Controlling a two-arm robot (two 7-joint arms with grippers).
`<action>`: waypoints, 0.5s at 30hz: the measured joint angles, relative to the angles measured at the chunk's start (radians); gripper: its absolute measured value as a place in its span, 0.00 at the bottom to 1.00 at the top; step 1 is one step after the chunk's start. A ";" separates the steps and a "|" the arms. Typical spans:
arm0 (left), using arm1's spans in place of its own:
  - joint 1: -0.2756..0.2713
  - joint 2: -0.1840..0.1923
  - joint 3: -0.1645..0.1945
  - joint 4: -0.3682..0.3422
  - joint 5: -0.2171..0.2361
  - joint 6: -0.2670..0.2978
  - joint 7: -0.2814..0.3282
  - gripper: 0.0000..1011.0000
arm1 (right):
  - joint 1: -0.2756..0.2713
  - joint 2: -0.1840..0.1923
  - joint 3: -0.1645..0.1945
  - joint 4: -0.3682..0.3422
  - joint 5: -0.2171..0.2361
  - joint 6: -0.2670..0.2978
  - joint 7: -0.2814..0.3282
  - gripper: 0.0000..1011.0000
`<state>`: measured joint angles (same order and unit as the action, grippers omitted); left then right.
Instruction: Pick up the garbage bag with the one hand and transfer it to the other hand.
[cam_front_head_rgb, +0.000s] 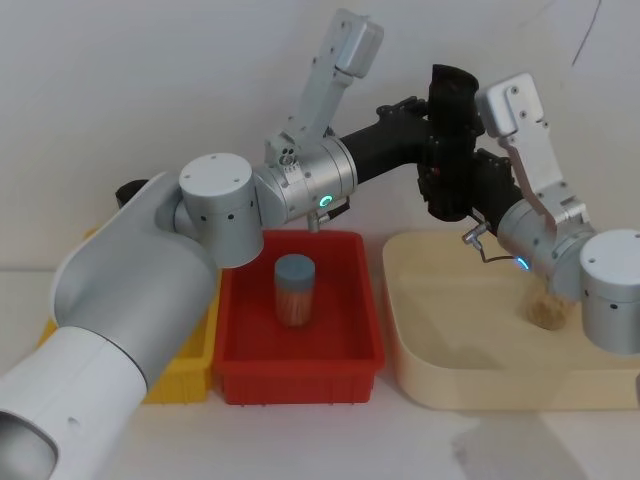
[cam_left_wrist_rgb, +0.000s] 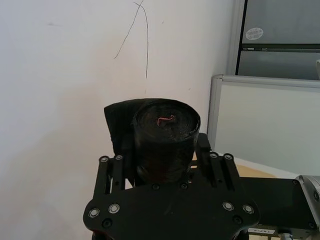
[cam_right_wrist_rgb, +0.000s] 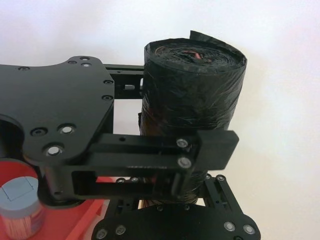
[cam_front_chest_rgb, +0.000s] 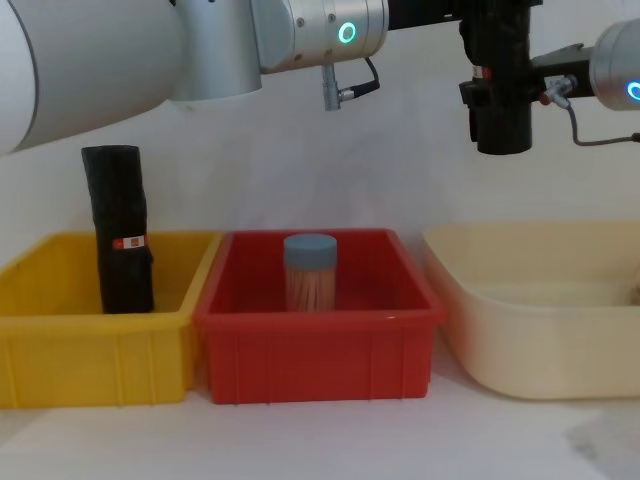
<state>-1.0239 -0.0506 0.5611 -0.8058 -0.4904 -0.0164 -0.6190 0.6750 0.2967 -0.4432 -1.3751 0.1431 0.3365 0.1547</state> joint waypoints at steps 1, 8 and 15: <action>0.000 0.000 0.000 0.000 0.000 0.000 0.000 0.74 | -0.001 0.000 0.003 0.000 0.000 0.000 0.000 0.51; 0.000 0.000 0.000 0.000 0.000 0.000 0.000 0.93 | -0.021 0.009 0.029 -0.016 0.006 0.006 -0.010 0.51; 0.000 0.000 0.000 0.000 0.000 0.000 0.000 0.99 | -0.054 0.025 0.071 -0.039 0.015 0.027 -0.041 0.51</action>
<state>-1.0239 -0.0506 0.5610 -0.8058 -0.4905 -0.0164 -0.6189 0.6214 0.3216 -0.3718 -1.4138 0.1576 0.3637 0.1139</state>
